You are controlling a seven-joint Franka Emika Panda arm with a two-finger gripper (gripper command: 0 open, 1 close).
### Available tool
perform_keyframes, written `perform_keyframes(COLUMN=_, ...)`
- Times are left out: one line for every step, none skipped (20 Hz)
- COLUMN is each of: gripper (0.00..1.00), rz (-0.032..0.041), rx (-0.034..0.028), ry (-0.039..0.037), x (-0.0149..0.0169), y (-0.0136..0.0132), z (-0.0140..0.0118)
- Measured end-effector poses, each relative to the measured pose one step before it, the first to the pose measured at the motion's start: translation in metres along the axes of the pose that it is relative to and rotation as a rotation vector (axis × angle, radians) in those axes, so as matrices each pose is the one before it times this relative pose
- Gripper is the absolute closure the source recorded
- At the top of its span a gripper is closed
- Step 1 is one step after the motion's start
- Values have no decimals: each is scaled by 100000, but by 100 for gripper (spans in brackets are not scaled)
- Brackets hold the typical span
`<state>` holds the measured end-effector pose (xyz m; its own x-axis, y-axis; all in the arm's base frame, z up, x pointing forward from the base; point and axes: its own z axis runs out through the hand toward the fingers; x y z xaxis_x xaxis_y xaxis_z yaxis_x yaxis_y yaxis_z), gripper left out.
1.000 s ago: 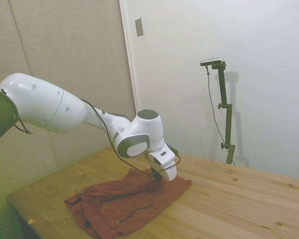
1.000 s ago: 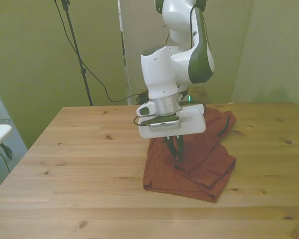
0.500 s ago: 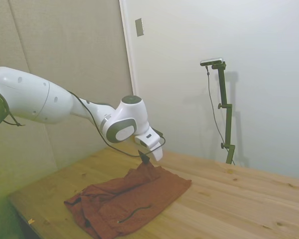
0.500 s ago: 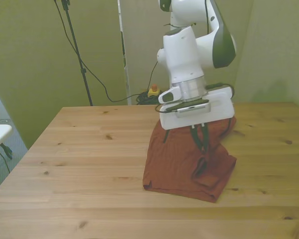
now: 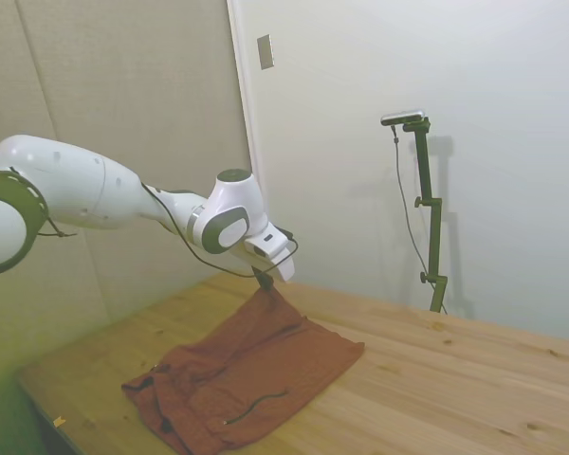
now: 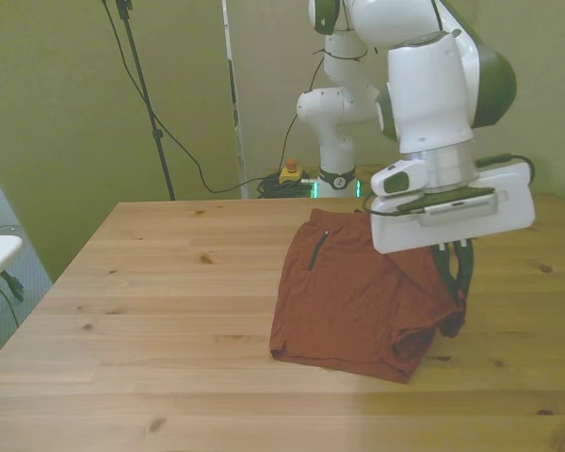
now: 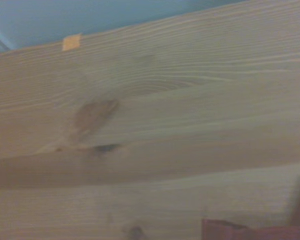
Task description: Unfold the shorts
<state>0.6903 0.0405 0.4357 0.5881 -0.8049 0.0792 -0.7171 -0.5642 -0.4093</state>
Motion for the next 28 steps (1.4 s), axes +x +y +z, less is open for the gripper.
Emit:
perform_keyframes(gripper=100, rz=-364, rx=-118, ry=-512, x=-350, y=-885, z=547)
perform_keyframes(gripper=100, rz=-241, rx=50, ry=-571, x=-333, y=-821, z=487)
perform_keyframes(gripper=100, rz=-239, rx=-219, ry=-744, x=-347, y=-755, z=531)
perform_keyframes(gripper=100, rz=-393, rx=-330, ry=-445, x=-359, y=-675, z=534)
perform_keyframes(gripper=100, rz=-382, rx=-1182, ry=-263, x=-423, y=-569, z=522)
perform_keyframes(gripper=100, rz=224, rx=-2183, ry=10, x=-583, y=-515, z=562)
perform_keyframes(gripper=100, rz=192, rx=-2194, ry=334, x=-717, y=-456, z=539)
perform_keyframes(gripper=100, rz=-553, rx=-411, ry=-58, x=-782, y=-565, z=292)
perform_keyframes(gripper=100, rz=-1007, rx=11, ry=-192, x=-873, y=-570, z=178)
perform_keyframes(gripper=100, rz=-1116, rx=-28, ry=-90, x=-830, y=-485, z=60)
perform_keyframes(gripper=100, rz=-1162, rx=33, ry=-215, x=-860, y=-480, z=50)
perform_keyframes(gripper=100, rz=-870, rx=37, ry=-202, x=-686, y=-373, z=32)
perform_keyframes(gripper=100, rz=-618, rx=-100, ry=-156, x=-577, y=-287, z=83)
perform_keyframes(gripper=100, rz=-515, rx=-294, ry=-99, x=-531, y=-206, z=145)
perform_keyframes(gripper=100, rz=-403, rx=-461, ry=60, x=-508, y=-165, z=188)
perform_keyframes(gripper=100, rz=-535, rx=-697, ry=405, x=-454, y=-125, z=199)
perform_keyframes(gripper=0, rz=-680, rx=-585, ry=344, x=-460, y=-176, z=182)
perform_keyframes(gripper=0, rz=-334, rx=-557, ry=231, x=-461, y=-174, z=224)
perform_keyframes(gripper=0, rz=-301, rx=-381, ry=-272, x=-448, y=-120, z=265)
perform_keyframes(gripper=0, rz=-549, rx=-370, ry=-528, x=-511, y=-93, z=284)
perform_keyframes(gripper=0, rz=-545, rx=-393, ry=-678, x=-568, y=-75, z=298)
perform_keyframes(gripper=0, rz=-557, rx=-336, ry=-669, x=-577, y=-91, z=280)
perform_keyframes(gripper=0, rz=-674, rx=-221, ry=-624, x=-655, y=-156, z=261)
perform_keyframes(gripper=0, rz=-598, rx=-63, ry=-523, x=-645, y=-184, z=223)
perform_keyframes(gripper=0, rz=-534, rx=81, ry=-395, x=-615, y=-151, z=180)
perform_keyframes(gripper=0, rz=-472, rx=-49, ry=-278, x=-557, y=-82, z=199)
perform_keyframes(gripper=0, rz=-403, rx=-285, ry=-151, x=-442, y=-8, z=221)
perform_keyframes(gripper=0, rz=-436, rx=-336, ry=-56, x=-311, y=24, z=152)
